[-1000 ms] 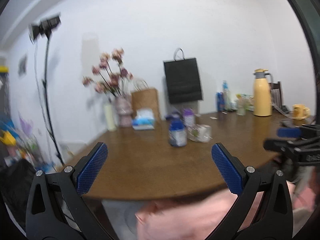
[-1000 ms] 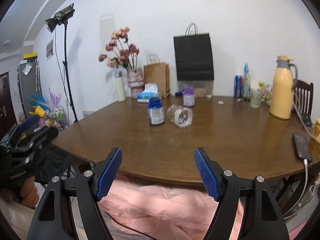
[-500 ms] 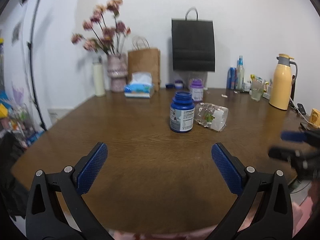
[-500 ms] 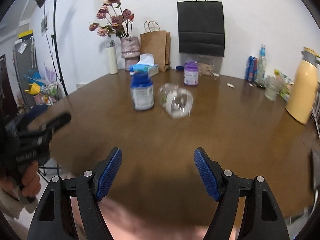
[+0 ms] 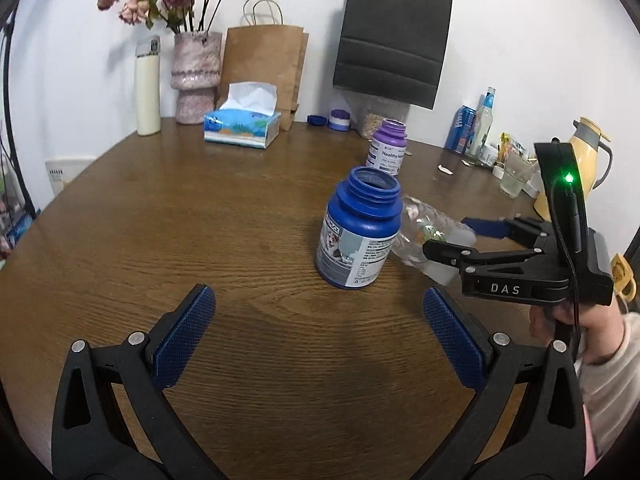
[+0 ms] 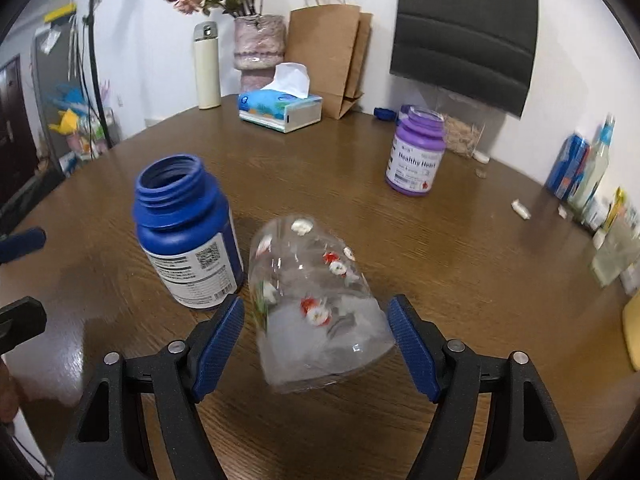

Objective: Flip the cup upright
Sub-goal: 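Reach to the clear Santa-sticker jar and grasp it with the right gripper, then lift the jar with the right gripper while the left gripper closes on it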

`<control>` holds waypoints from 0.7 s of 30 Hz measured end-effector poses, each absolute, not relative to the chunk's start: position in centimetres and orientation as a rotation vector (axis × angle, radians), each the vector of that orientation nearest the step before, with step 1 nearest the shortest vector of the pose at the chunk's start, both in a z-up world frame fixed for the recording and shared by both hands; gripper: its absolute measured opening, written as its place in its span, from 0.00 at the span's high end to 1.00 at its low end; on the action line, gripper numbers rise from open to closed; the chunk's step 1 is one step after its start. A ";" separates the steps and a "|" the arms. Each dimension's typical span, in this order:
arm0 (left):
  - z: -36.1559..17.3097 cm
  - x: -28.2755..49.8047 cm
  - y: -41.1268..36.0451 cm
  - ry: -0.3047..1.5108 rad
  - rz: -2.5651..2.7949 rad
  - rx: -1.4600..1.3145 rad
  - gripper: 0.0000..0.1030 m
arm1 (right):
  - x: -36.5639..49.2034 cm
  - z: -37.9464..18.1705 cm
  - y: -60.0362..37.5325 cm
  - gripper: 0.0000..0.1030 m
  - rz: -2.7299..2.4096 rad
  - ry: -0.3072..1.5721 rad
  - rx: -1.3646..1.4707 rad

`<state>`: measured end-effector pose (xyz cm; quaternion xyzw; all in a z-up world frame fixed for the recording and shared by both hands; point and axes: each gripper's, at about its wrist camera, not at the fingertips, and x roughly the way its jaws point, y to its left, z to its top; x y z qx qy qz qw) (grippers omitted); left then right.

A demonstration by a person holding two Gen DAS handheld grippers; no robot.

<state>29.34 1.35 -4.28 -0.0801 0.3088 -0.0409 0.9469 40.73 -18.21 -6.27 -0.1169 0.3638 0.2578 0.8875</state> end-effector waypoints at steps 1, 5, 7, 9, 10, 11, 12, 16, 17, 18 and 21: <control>-4.3 29.5 1.3 0.635 -0.092 -0.167 0.00 | 40.3 -6.1 -18.8 0.32 0.547 0.753 -0.218; -4.6 29.2 -0.2 0.680 -0.142 -0.138 0.01 | 35.1 -6.0 -20.1 0.33 0.630 0.743 -0.250; -4.4 29.4 -1.1 0.698 -0.186 -0.147 0.02 | 32.1 -6.0 -20.3 0.33 0.700 0.713 -0.295; -4.3 29.9 -1.6 0.715 -0.225 -0.182 0.10 | 29.4 -5.9 -20.0 0.33 0.750 0.685 -0.341; -4.2 30.1 -1.9 0.726 -0.237 -0.196 0.16 | 28.5 -5.9 -19.8 0.33 0.769 0.676 -0.355; -4.2 30.4 -2.5 0.736 -0.243 -0.200 0.20 | 27.8 -6.0 -19.7 0.33 0.788 0.668 -0.362; -4.2 30.6 -2.9 0.743 -0.241 -0.196 0.34 | 27.0 -6.0 -19.7 0.33 0.826 0.656 -0.361; -5.4 31.5 -4.0 0.821 -0.211 -0.172 0.68 | 25.6 -6.3 -19.3 0.30 0.888 0.615 -0.401; -5.4 31.4 -4.1 0.815 -0.195 -0.174 0.68 | 25.4 -6.3 -19.3 0.30 0.892 0.609 -0.412; -5.4 31.2 -4.1 0.808 -0.177 -0.163 0.68 | 25.3 -6.3 -19.3 0.28 0.891 0.603 -0.418; -5.4 30.6 -4.3 0.800 -0.120 -0.120 0.69 | 25.6 -6.3 -20.2 0.25 0.836 0.607 -0.408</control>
